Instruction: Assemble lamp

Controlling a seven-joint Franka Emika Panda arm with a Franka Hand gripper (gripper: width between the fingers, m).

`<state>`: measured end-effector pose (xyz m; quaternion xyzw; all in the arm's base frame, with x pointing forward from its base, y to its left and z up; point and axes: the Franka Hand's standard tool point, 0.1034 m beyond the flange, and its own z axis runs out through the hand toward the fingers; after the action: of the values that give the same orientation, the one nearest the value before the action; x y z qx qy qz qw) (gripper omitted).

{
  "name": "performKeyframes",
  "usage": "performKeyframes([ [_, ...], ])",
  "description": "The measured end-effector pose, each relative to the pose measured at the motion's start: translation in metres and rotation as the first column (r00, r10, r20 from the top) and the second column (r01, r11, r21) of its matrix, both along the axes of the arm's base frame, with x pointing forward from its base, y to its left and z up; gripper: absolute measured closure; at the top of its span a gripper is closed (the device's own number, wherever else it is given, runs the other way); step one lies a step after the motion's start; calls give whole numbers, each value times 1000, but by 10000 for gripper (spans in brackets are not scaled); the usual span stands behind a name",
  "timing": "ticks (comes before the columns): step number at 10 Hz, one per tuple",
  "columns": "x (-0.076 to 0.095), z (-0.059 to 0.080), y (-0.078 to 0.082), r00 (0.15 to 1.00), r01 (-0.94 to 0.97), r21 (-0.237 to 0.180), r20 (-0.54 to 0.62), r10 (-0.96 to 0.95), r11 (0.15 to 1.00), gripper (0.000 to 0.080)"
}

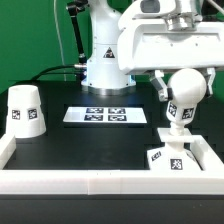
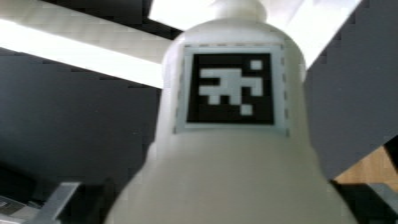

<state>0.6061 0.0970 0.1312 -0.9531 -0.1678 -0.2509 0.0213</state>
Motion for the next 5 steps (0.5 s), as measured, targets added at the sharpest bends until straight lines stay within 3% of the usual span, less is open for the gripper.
performKeyframes([
  [1,-1,-1,1,1000,-1,1,-5,1,1000,223],
  [3,5,4,-14,992,12,-27,127,-8,1000,223],
  [5,7,21,-12,990,11,-23,141,-7,1000,223],
])
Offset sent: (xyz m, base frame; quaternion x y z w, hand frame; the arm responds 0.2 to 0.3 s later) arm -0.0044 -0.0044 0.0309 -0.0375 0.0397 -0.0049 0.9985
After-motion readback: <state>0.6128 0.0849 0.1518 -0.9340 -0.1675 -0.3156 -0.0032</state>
